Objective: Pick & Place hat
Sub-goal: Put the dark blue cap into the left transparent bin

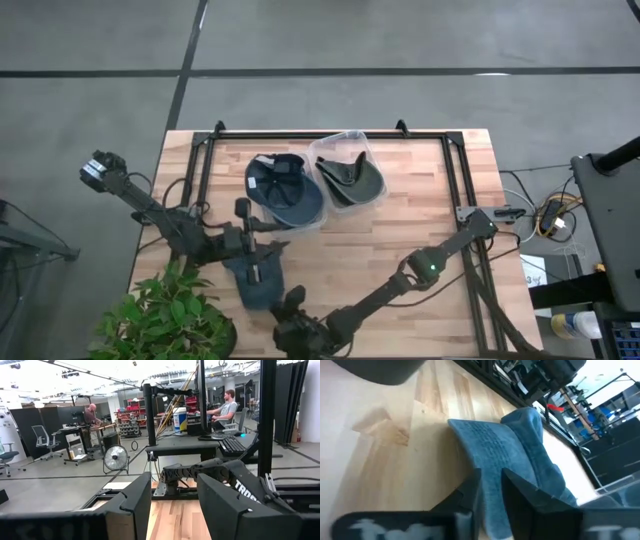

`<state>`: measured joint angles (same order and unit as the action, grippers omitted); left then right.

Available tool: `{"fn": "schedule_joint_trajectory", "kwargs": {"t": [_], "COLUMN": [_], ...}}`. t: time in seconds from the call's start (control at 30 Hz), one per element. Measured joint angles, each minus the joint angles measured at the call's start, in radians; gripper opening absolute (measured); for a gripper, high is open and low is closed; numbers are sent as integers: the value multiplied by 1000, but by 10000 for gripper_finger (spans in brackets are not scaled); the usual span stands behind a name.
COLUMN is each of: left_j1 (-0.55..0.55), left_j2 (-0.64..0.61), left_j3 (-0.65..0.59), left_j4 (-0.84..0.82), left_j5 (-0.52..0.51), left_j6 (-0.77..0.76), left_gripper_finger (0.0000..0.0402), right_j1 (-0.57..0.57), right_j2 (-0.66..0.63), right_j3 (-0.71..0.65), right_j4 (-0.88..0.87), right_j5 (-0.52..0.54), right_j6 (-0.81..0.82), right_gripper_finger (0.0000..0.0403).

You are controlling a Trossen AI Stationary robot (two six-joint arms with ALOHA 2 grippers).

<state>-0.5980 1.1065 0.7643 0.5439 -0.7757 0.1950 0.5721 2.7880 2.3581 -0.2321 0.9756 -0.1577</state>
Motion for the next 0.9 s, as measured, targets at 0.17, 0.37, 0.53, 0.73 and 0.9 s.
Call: {"fn": "schedule_joint_trajectory", "kwargs": {"t": [0.17,0.37,0.53,0.73,0.9], "left_j1": [-1,-1,-2,-2,-2], "left_j2": [0,0,0,0,0], "left_j3": [0,0,0,0,0], "left_j4": [-13,-14,-14,-16,-22], "left_j5": [1,0,0,0,1], "left_j6": [-7,-9,-15,-14,-14], "left_gripper_finger": [153,153,153,153,153], "right_j1": [38,47,8,-17,-24], "right_j2": [-14,-19,-19,-19,-19], "right_j3": [-2,-4,-4,-7,-8], "right_j4": [-5,-5,15,1,7], "right_j5": [0,-96,-90,-139,-139], "right_j6": [-35,16,24,57,-7], "right_gripper_finger": [53,117,196,252,261]}}
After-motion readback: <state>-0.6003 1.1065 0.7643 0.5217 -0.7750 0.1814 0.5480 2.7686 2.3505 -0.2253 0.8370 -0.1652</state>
